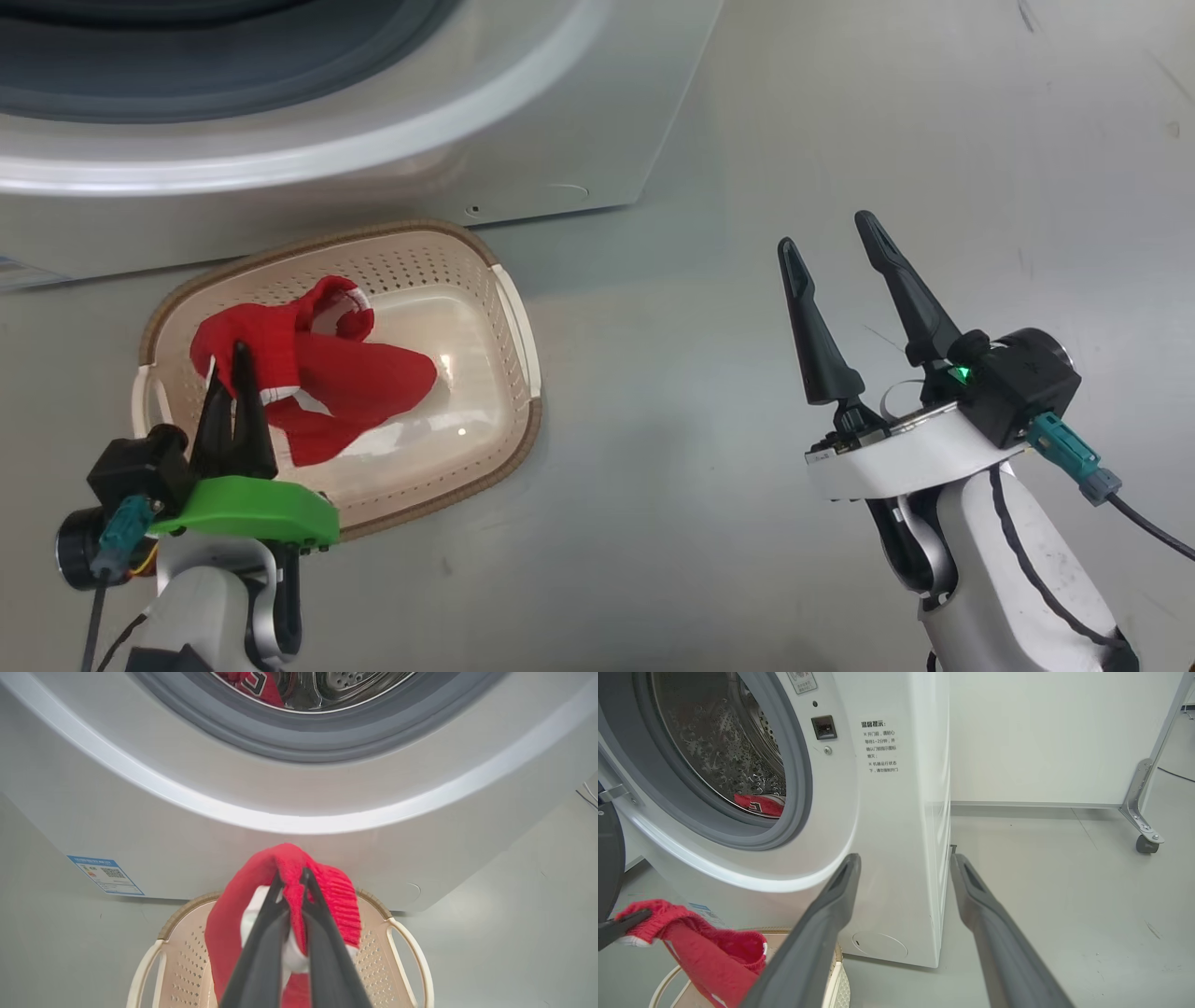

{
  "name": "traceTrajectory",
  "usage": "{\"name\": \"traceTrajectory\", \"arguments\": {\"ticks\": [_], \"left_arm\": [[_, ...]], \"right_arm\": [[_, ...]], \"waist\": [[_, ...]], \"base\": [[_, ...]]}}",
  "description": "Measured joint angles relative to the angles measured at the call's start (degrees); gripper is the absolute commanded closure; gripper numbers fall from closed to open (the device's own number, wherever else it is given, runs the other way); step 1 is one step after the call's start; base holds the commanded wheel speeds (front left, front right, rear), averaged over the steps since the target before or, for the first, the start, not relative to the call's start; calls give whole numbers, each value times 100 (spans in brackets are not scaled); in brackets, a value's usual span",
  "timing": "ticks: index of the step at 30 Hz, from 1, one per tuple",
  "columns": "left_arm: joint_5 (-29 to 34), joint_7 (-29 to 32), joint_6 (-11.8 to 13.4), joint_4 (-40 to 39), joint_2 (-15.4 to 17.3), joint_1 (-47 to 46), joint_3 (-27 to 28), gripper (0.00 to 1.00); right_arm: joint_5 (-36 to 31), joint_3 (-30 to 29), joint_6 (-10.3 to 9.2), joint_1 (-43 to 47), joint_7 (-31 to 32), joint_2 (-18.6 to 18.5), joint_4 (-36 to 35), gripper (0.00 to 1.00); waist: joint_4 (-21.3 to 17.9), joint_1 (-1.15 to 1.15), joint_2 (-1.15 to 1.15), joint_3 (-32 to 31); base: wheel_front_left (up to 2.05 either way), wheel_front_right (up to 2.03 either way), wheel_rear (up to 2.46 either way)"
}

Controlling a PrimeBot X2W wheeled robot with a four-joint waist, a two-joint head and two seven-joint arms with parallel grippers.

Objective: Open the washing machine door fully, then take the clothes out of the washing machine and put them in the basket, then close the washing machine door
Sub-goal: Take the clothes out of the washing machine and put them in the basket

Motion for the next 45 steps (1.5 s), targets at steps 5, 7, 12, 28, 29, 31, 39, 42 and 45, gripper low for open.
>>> {"name": "traceTrajectory", "arguments": {"ticks": [5,7,12,28,29,31,39,42,45], "left_arm": [[-132,0,-53,479,-2,-178,2,100],[-145,7,-76,664,-2,-297,-1,100],[-185,14,-144,1117,-3,-608,1,100],[-334,56,-356,2427,-14,-1224,44,0],[-353,56,-376,2480,-14,-1270,42,0],[-370,55,-426,2615,-16,-1337,38,0],[-489,51,-566,3047,-30,-1401,32,0],[-491,48,-610,3161,-36,-1412,38,0],[-447,3,-654,3148,-40,-1433,7,0]], "right_arm": [[40,38,0,-148,0,0,-74,0],[58,55,0,-202,0,0,-96,0],[96,75,0,-322,0,1,-132,0],[211,38,0,-508,0,1,-121,0],[211,29,0,-509,0,0,-119,0],[221,15,0,-510,0,1,-94,0],[257,-41,0,-510,0,0,62,0],[257,-74,1,-503,0,1,153,0],[249,-137,1,-481,0,1,219,0]], "waist": [[-101,0,0,298],[-149,0,0,413],[-271,0,0,675],[-411,0,0,951],[-407,0,0,947],[-401,0,0,923],[-362,0,0,674],[-332,0,0,483],[-300,0,0,315]], "base": [[0,0,0],[0,0,0],[0,0,0],[0,0,0],[0,0,0],[0,0,0],[0,0,0],[0,0,0],[0,0,0]]}}
